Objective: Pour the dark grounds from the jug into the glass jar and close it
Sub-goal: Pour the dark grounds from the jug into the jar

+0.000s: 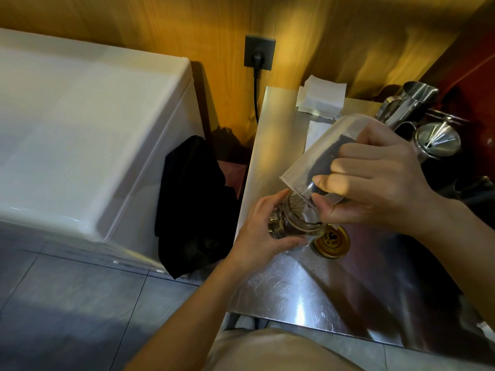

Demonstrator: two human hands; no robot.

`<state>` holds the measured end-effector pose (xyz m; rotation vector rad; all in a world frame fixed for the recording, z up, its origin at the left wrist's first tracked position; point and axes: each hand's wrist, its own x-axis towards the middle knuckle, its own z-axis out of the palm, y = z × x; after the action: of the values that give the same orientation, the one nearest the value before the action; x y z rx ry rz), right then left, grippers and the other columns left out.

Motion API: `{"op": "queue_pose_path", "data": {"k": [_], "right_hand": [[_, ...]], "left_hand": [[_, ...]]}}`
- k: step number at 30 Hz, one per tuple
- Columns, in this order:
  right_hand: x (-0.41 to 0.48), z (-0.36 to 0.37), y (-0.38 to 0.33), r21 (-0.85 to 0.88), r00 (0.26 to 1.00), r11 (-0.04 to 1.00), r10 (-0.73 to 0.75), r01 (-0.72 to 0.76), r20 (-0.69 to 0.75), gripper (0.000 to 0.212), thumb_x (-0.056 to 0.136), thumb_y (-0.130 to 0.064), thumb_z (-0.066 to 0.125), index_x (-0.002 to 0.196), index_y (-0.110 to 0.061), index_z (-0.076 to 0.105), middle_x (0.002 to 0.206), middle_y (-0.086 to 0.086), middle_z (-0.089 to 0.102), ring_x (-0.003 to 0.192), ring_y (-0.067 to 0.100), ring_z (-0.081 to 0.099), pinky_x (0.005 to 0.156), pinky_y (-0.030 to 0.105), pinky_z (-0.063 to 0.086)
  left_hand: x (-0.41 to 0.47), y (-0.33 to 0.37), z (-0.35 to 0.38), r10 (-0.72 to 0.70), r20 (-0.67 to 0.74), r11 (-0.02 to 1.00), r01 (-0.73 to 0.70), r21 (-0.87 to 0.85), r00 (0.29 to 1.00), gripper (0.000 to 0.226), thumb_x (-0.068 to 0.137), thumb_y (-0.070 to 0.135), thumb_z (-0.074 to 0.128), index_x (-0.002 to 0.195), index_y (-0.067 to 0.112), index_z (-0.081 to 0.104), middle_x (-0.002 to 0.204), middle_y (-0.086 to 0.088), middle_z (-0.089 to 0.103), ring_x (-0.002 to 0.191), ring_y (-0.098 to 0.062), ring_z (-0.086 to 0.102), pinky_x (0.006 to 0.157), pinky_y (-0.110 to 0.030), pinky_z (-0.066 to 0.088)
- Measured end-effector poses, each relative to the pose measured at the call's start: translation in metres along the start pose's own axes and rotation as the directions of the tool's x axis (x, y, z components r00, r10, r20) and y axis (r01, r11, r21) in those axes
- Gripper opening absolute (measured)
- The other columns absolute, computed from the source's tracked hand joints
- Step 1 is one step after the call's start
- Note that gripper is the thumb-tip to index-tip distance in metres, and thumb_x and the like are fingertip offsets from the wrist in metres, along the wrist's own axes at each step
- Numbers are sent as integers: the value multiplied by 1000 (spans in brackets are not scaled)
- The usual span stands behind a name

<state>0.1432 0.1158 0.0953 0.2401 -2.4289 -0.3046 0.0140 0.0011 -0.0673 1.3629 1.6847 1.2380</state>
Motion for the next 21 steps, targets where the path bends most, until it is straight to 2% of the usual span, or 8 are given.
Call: {"op": "queue_pose_path", "data": {"k": [4, 11, 17, 21], "right_hand": [[-1, -1, 0, 8, 1000, 1000, -7, 7, 3, 22, 77, -11, 70, 56, -3, 66, 48, 7, 55, 41, 22, 48, 49, 34, 40], [0, 0, 0, 17, 1000, 1000, -10, 10, -6, 24, 77, -11, 70, 55, -3, 67, 47, 7, 56, 40, 23, 48, 47, 37, 45], [0, 0, 0, 11, 999, 999, -32, 32, -5, 25, 78, -11, 69, 54, -3, 67, 48, 8, 57, 40, 23, 50, 48, 36, 44], [0, -1, 2, 9, 1000, 1000, -30, 30, 0, 24, 77, -11, 69, 56, -3, 67, 48, 7, 56, 40, 23, 49, 48, 34, 42]], "left_hand": [[0, 1, 0, -1, -6, 1000, 1, 5, 1000, 81, 63, 48, 80, 121, 68, 28, 118, 40, 37, 114, 13, 40, 91, -4, 36], [-2, 5, 0, 0, -11, 1000, -1, -16, 1000, 79, 61, 52, 78, 123, 66, 30, 121, 35, 39, 115, 7, 44, 95, -13, 40], [-1, 2, 0, 5, -13, 1000, -5, -10, 1000, 82, 63, 43, 81, 123, 65, 30, 122, 28, 41, 114, 7, 44, 95, -17, 42], [-1, 2, 0, 2, -16, 1000, -3, -14, 1000, 82, 63, 45, 81, 123, 65, 29, 120, 33, 40, 114, 10, 43, 94, -10, 39]]}}
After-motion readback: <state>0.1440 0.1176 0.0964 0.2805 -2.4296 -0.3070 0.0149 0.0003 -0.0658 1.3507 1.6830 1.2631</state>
